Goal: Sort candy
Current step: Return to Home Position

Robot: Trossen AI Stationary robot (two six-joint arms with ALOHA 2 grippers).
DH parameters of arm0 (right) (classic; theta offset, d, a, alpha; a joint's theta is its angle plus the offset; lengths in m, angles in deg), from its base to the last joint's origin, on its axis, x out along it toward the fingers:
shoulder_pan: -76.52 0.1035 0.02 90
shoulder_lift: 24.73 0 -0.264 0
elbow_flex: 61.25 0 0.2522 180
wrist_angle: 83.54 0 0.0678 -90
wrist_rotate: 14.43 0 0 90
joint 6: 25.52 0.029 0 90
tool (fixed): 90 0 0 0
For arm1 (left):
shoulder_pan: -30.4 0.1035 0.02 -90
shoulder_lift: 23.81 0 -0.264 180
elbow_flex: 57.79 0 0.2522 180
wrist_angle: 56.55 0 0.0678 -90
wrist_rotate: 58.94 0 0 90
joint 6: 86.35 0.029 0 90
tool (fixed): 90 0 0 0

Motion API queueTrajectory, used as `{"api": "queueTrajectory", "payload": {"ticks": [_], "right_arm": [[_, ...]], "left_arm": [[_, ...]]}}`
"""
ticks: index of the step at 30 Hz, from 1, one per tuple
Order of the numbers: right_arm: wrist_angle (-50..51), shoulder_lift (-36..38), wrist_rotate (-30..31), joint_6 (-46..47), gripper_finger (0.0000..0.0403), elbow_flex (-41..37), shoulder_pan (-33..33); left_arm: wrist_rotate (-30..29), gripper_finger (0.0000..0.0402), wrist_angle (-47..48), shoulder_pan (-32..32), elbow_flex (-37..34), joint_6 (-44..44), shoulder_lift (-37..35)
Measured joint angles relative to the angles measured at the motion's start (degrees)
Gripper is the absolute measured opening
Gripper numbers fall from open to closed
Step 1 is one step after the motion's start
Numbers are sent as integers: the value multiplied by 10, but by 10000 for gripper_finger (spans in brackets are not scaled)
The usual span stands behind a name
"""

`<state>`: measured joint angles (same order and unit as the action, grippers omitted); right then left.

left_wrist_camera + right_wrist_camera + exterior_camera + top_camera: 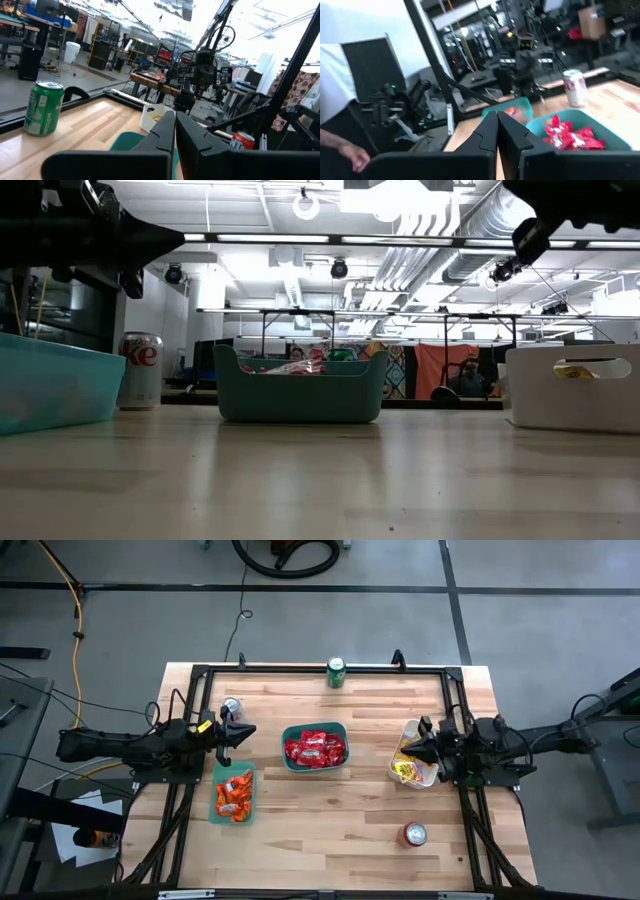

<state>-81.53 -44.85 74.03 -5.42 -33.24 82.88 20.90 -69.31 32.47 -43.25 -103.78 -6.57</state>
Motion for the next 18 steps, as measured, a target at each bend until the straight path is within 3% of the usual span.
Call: {"api": "queueTrajectory", "payload": {"ticks": [18], "right_arm": [[-23, 182, -32, -61, 0, -136, 0]], "left_arm": [[0, 1, 0, 0, 0, 0, 0]]}}
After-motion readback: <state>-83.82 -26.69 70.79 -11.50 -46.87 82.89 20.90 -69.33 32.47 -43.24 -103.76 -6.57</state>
